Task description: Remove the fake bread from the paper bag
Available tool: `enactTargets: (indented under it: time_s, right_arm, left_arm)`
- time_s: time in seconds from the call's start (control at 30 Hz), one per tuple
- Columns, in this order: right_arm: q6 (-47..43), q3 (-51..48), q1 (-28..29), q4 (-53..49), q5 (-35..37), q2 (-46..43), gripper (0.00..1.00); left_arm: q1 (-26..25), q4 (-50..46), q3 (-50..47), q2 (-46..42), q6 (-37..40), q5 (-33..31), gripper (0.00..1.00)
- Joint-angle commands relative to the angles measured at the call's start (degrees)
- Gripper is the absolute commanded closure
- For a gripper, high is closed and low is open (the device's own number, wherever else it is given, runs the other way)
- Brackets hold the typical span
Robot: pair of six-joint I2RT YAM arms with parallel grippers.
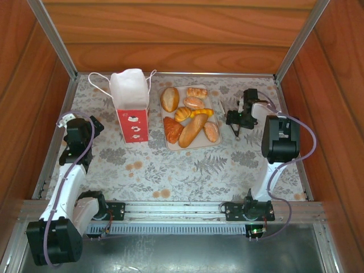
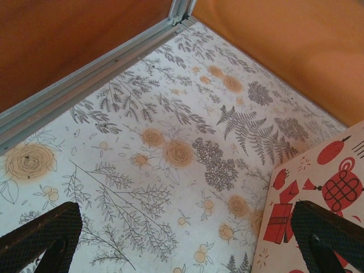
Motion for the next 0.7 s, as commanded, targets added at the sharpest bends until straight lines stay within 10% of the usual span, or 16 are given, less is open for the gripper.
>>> enactTargets:
  time_s: [0.0, 0.67]
  right_arm:
    - [-0.13, -1.25, 0.89, -3.00, 0.84, 0.93, 0.00]
    - [9.98, -23.82, 0.78, 15.87, 19.58, -31.06, 0.00]
  left_arm:
    - [0.38, 1.61, 0.99, 0.22, 1.36, -1.15, 0.00]
    - [0.26, 18.31, -6.70, 0.74, 20.24, -0.96, 0.00]
